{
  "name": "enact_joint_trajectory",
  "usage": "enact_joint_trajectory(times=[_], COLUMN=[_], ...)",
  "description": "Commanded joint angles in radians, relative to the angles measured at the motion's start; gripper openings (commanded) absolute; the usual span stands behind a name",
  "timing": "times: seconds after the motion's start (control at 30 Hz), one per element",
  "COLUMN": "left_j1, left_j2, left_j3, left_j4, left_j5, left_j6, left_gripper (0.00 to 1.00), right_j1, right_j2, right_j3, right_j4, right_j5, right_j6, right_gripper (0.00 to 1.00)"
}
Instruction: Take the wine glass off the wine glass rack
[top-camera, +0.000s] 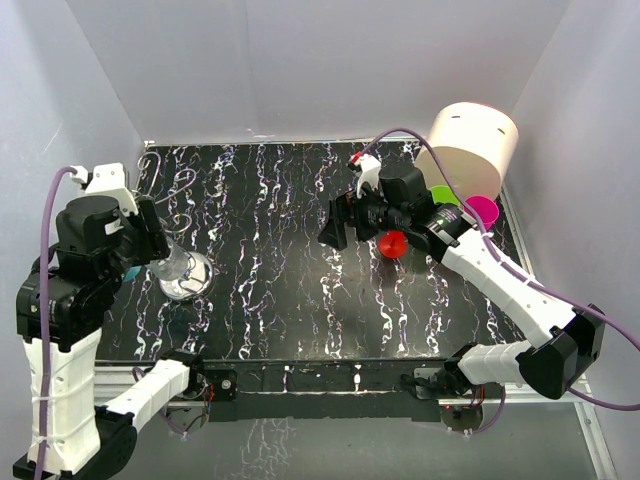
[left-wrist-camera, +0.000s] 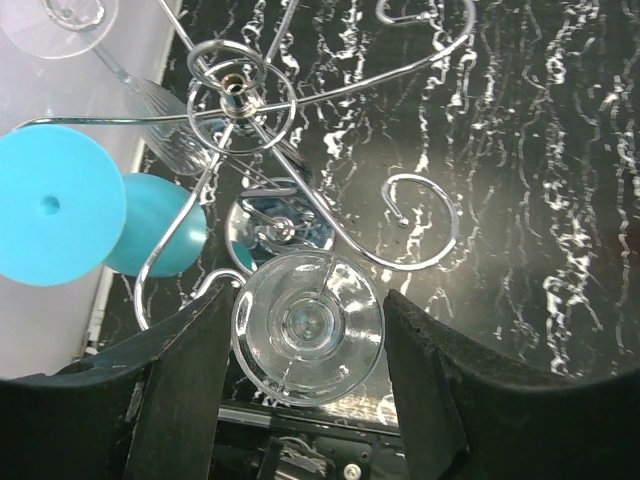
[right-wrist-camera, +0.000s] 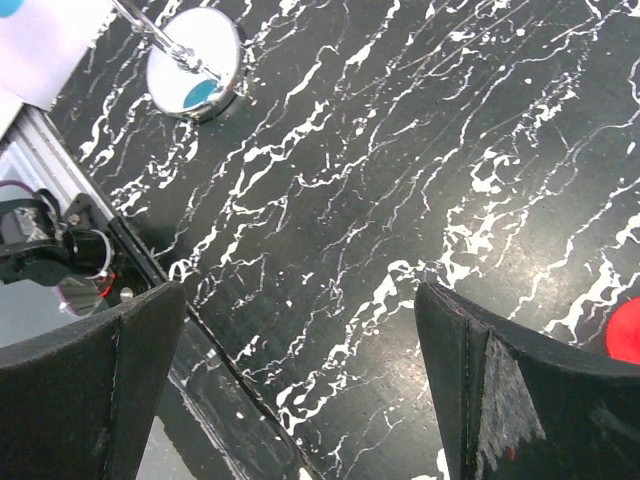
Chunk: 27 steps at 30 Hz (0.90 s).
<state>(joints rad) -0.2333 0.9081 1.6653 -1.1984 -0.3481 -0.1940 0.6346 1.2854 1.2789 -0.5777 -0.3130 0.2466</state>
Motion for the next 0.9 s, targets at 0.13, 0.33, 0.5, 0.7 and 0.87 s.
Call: enact_joint_trajectory(times=[0.13,0.33,0.5,0.7,0.87], left_j1=[-0.003,-0.004,-0.003,-0.004,-0.003], left_j2=[-0.015,-0.045,-0.082,-0.136,-0.172], left_j3=[0.071,0.015,-0.056,-0.164,-0.222], left_j4=[0.012,0.081,0.166,0.309,0.393], left_j5=[0.130,0.214,0.256,0.317,0.336], left_j6=[-0.139,-0.235,-0.333,-0.426,-0.486], left_gripper=[0.40,0.39,0.37,0.37,0.37], right_j1=[0.005,0.005,0.038,0.139,0.180], right_j2=[-0.008,0.023,0.042,0.081,0.099], right_j3=[-0.021,-0.080,-0.183,-0.252,-0.284], right_j4=[0.205,0.443,0.734,1.009,1.134], right_j5=[-0.177,-0.365,-0.445,-0.390,-0.297], right_j6=[0.138,0.343,0.589,0.774,0.846], right_gripper=[0.98,0.98,0.98,0.96,0.94])
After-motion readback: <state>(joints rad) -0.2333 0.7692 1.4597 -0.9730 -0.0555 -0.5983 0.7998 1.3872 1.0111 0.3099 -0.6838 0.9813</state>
